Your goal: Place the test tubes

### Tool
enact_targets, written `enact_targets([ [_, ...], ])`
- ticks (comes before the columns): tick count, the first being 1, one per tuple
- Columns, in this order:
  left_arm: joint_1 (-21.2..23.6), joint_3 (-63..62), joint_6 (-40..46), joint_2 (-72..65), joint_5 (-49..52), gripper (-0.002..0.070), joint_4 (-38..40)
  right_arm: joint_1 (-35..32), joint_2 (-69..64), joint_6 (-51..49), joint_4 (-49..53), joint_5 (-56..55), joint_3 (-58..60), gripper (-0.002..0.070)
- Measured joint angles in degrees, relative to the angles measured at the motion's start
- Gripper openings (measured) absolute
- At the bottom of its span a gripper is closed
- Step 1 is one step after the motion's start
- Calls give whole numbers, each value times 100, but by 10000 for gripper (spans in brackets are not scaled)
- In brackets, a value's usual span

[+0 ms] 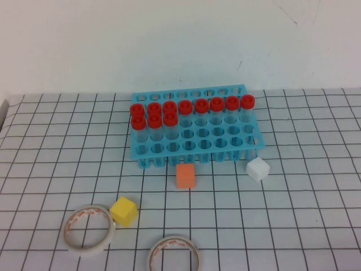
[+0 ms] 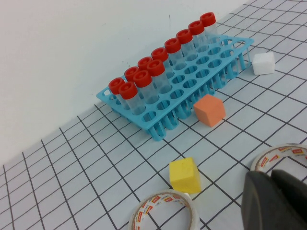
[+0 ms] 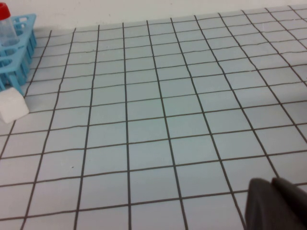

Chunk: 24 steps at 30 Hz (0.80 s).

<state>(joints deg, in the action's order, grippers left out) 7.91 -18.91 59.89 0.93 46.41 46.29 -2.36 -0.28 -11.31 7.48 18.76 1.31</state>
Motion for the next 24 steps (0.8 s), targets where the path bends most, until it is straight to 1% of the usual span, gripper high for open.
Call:
enact_targets([
  [2, 0, 0, 0, 0, 0, -1, -19, 0, 0, -9, 0, 0, 0, -1],
  [4, 0, 0, -75, 0, -119, -1, -376, 0, 0, -9, 0, 0, 0, -1],
  [5, 0, 0, -269, 0, -220, -1, -535, 0, 0, -9, 0, 0, 0, -1],
  [8, 0, 0, -1515, 0, -707, -1, -1272, 0, 0, -9, 0, 0, 0, -1],
  [11, 0, 141, -3123, 0, -1345, -1, -2125, 0, 0, -9, 0, 10, 0, -1],
  [15, 0, 621, -4274, 0, -2412, -1, -2822, 0, 0, -9, 0, 20, 0, -1],
  [20, 0, 1330, -4942, 0, -3565, -1, -3179, 0, 0, -9, 0, 31, -12, -1],
  [21, -86, 1589, -5051, 0, -3948, -1, -3282, 0, 0, -9, 0, 31, -12, -1],
  [24, -365, 1876, -5108, 0, -4248, -1, -3481, 0, 0, -9, 0, 40, -12, -1],
])
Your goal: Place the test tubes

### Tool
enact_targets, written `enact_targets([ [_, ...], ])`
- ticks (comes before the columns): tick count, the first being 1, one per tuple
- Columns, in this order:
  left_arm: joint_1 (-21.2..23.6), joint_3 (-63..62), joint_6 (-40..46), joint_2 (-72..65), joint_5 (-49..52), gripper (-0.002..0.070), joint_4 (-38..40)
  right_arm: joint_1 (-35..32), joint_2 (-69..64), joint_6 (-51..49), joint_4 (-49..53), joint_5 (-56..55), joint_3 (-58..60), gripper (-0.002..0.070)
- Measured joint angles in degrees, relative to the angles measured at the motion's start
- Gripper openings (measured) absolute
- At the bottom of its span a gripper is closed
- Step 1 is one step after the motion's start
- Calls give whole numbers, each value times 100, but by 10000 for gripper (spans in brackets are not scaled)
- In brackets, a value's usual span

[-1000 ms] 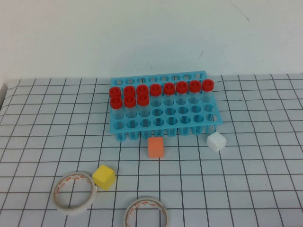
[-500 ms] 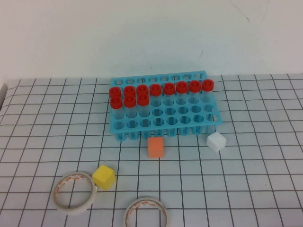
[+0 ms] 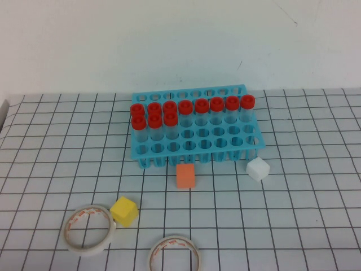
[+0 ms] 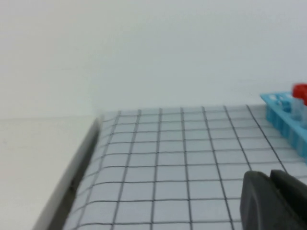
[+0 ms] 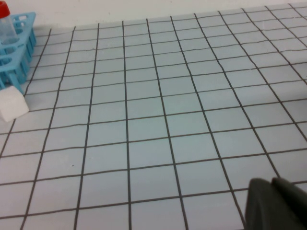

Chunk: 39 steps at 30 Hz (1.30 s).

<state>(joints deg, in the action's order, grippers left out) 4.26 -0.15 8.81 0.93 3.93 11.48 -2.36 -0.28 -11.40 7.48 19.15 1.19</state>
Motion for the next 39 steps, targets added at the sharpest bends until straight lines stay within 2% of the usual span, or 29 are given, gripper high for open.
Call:
enact_targets([
  [5, -517, 126, -9, 0, -49, -1, -192, 0, 0, 0, 0, 0, 0, -1],
  [8, -579, 126, -9, 0, 235, -1, -286, 0, 0, 0, 0, 0, 0, -1],
  [11, -576, 126, 213, 0, 549, -1, -351, 0, 0, 0, 0, 4, 0, -1],
  [15, -527, 126, 991, 0, 1206, -1, -361, 0, 0, 0, 0, 27, 0, -1],
  [20, -515, 116, 1556, 0, 1338, -1, -340, 0, 0, 0, 0, 27, 0, -1],
  [39, -469, 116, 1655, 0, 1341, -1, -340, 0, 0, -4, 4, 39, -1, -1],
])
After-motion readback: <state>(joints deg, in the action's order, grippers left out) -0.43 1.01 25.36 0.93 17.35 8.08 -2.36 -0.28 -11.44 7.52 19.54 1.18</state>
